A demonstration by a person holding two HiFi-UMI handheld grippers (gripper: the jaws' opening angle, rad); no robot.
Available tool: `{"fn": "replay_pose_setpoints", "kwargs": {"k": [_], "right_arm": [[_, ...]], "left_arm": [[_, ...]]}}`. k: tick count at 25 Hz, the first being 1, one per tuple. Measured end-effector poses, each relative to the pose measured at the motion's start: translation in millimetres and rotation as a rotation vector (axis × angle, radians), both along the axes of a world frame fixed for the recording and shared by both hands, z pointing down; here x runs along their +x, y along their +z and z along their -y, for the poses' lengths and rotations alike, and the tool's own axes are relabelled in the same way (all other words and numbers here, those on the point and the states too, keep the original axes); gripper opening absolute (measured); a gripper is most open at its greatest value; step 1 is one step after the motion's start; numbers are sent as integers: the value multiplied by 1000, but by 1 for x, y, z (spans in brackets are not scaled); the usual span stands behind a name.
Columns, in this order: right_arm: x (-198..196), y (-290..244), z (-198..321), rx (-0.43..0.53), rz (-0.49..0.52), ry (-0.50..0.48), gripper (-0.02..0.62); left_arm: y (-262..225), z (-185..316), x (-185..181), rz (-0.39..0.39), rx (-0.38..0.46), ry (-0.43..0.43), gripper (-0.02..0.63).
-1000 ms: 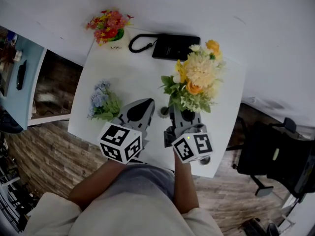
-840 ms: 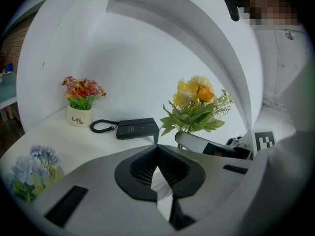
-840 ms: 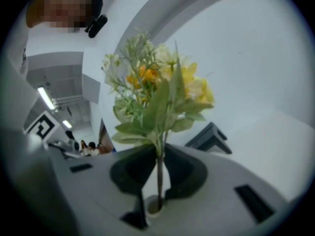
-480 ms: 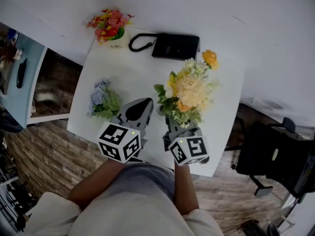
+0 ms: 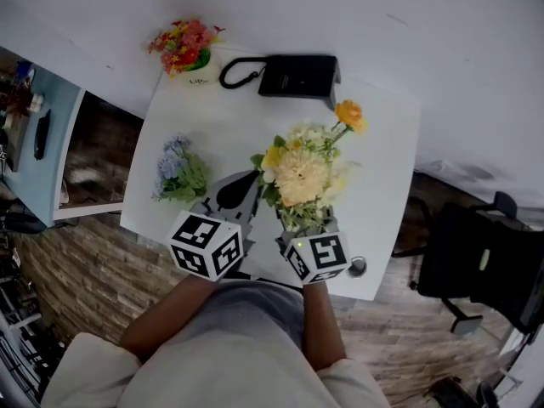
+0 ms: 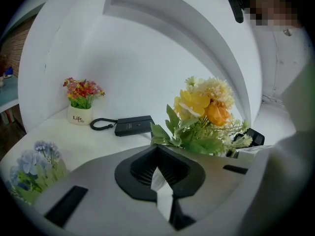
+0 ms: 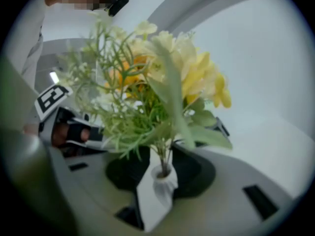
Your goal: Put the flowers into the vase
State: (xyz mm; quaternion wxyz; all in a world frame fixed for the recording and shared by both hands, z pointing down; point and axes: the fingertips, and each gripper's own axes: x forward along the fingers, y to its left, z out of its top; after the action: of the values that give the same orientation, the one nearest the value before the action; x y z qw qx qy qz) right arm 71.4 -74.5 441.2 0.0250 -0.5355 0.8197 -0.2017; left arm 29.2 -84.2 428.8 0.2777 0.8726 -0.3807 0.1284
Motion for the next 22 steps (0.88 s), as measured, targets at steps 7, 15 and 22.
{"fn": "replay_pose_setpoints", "kwargs": {"k": [7,15,22], "right_arm": [[0,9,-11,3,-15,-16,180],[-1,6,-21,19,-31,-46,230],[5,10,-32,-1,-31,-43,239]], "left_arm": [[0,-3,2,8,2,9,20],[1,-4,6,6,-1,7,20],[3,-6,2,6,-2,-6,20]]}}
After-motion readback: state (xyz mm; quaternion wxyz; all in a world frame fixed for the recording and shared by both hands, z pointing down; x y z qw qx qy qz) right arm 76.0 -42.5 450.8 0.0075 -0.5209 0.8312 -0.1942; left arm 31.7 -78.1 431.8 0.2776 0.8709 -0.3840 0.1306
